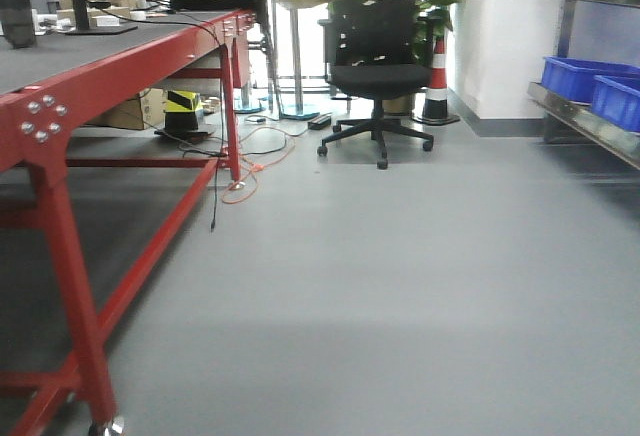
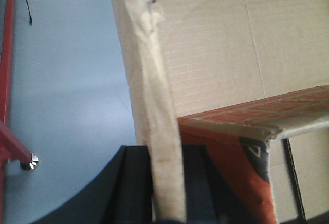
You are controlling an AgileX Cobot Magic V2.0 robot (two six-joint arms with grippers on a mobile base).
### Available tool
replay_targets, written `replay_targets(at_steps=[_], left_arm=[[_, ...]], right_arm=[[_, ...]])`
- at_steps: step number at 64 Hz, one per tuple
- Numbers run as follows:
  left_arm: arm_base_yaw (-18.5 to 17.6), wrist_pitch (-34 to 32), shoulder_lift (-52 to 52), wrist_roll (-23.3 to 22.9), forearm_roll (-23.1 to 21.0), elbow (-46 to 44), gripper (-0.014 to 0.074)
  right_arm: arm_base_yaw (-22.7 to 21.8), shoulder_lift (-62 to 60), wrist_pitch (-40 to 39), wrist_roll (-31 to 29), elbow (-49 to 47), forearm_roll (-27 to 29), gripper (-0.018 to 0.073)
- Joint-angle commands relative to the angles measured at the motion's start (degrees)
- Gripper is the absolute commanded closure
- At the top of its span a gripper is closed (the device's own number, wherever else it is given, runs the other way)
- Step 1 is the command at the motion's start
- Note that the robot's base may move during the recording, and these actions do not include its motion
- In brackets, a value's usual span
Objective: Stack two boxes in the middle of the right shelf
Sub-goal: 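Carry the held boxes while the base drives to the steel shelf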
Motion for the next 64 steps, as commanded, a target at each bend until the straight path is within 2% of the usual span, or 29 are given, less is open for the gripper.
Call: replay_targets(at_steps=[1,64], left_arm=[[-0.2,-1.8,-1.0,0.3,-0.1,-0.8,0.0708],[-0.2,-3.0,-1.0,0.3,0.0,-0.8,0.0708]], right_arm=[[-0.6,-0.6,-2.6,-0.3,-0.7,-1.1,0.0715],[-0.6,-0.6,-2.6,-0.3,-0.7,-1.1,0.0715]])
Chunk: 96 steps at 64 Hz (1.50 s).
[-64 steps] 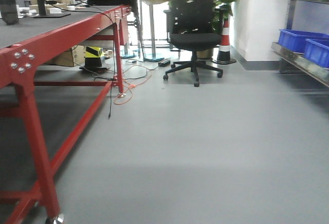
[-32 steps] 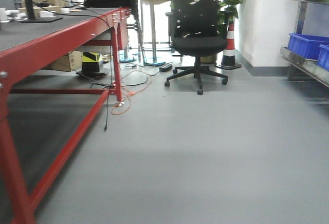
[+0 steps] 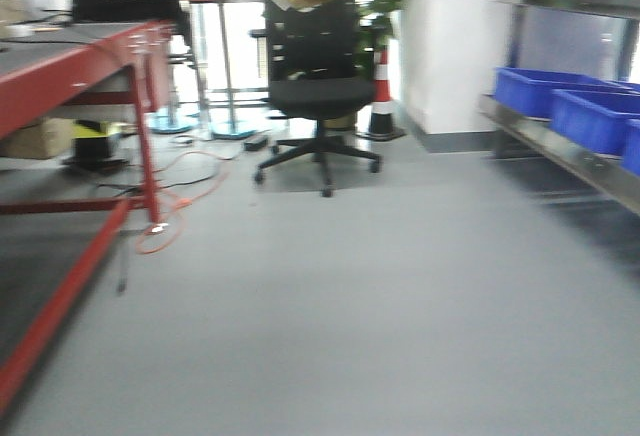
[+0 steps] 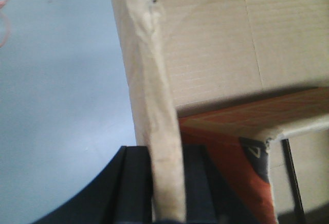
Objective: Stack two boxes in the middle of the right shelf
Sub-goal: 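Carry the held boxes while the base drives to the steel shelf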
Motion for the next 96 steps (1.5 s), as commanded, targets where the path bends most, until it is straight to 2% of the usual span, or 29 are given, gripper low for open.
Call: replay_targets(at_steps=[1,27,96], left_arm=[[-0.2,-2.9,-1.0,0.3,0.1,-0.8,0.0708],[-0.2,-2.9,-1.0,0.3,1.7,-0.8,0.0708],[-0.2,-2.9,-0.9,0.3,1.7,-0.8,0.0708]], right_arm=[[-0.6,-0.6,-2.6,-0.3,-0.7,-1.1,0.0715],[-0.6,-0.6,-2.6,-0.3,-0.7,-1.1,0.0715],[-0.6,-0.6,-2.6,-0.3,-0.7,-1.1,0.0715]])
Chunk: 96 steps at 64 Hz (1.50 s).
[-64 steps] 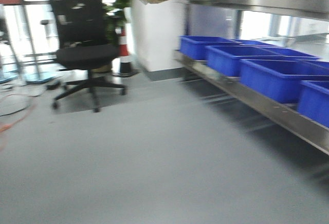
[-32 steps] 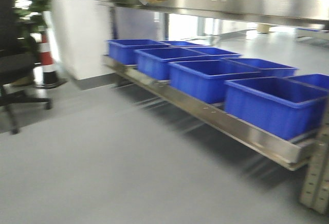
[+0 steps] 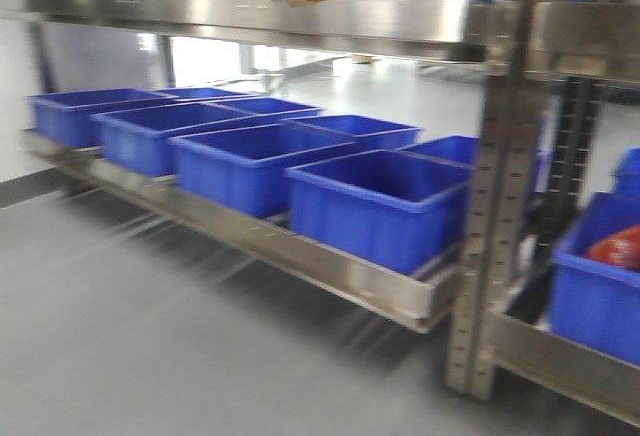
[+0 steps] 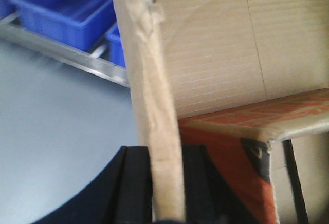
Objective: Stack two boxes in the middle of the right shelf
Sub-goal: 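Carry the held boxes while the base drives to the steel shelf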
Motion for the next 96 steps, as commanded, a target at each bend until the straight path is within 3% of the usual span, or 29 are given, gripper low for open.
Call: replay_targets(at_steps=[1,96], left_arm=[[-0.2,-2.6,-0.9,0.3,1.0,-0.8,0.0708],[-0.2,-2.6,-0.8,0.3,1.0,-0.8,0.0708]], right_arm=[[-0.6,-0.6,-2.6,-0.3,-0.7,-1.2,0.0715],[-0.6,-0.6,-2.6,-0.3,-0.7,-1.2,0.0715]])
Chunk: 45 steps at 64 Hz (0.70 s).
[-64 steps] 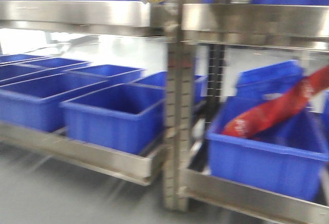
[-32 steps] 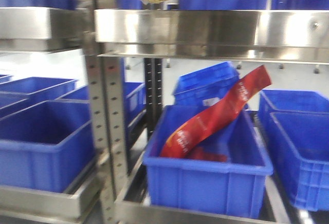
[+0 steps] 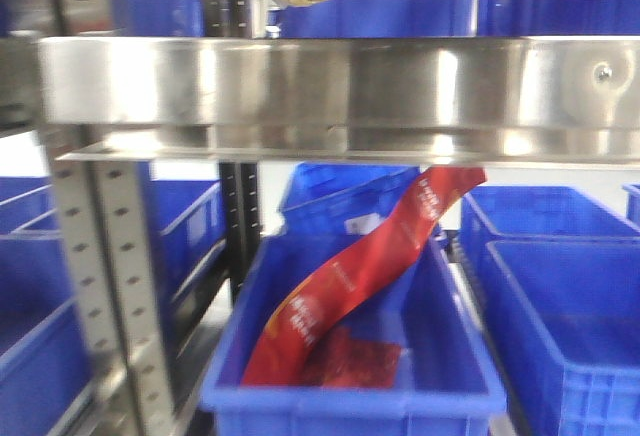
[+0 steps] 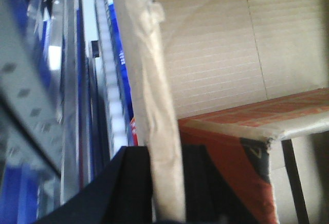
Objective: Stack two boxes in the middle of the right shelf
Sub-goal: 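Carry the held boxes while the base drives to the steel shelf, then raise the boxes above the middle shelf roller track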
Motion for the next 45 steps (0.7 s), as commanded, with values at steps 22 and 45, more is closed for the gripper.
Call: replay_targets(at_steps=[22,45], left_arm=[[0.0,-2.5,-0.7,0.3,0.8,-0.8,0.0708],[0.0,-2.5,-0.7,0.3,0.8,-0.8,0.0708]], right_arm=[[-0.6,-0.6,-2.5,-0.3,-0.7,-1.2,0.0715],[-0.6,-0.6,-2.5,-0.3,-0.7,-1.2,0.0715]])
